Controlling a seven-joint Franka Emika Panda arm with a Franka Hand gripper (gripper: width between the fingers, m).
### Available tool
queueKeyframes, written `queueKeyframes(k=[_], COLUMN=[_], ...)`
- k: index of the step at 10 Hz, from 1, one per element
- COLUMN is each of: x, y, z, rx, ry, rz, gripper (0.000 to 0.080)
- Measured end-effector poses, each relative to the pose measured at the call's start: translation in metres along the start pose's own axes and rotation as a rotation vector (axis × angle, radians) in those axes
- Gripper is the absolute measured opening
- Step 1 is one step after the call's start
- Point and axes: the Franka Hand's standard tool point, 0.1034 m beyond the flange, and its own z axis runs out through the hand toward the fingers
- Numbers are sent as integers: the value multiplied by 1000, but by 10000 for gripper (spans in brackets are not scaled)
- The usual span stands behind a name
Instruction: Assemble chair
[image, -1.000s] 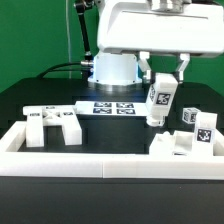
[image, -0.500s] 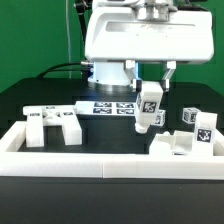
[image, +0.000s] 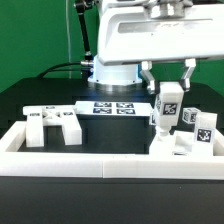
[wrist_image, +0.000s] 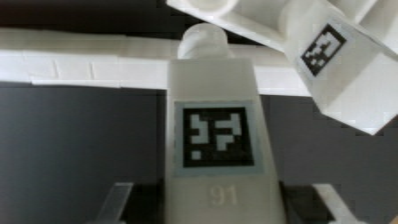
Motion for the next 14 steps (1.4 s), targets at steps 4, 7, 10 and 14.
queueKeyframes(k=[4, 7, 10, 14], x=[-1, -6, -3, -14], y=[-3, -2, 4, 1], z=[0, 1, 0, 2], rx=[3, -13, -41, -41], ry=[0, 34, 95, 86], rz=[5, 1, -10, -12], gripper=[290, 290, 290, 290])
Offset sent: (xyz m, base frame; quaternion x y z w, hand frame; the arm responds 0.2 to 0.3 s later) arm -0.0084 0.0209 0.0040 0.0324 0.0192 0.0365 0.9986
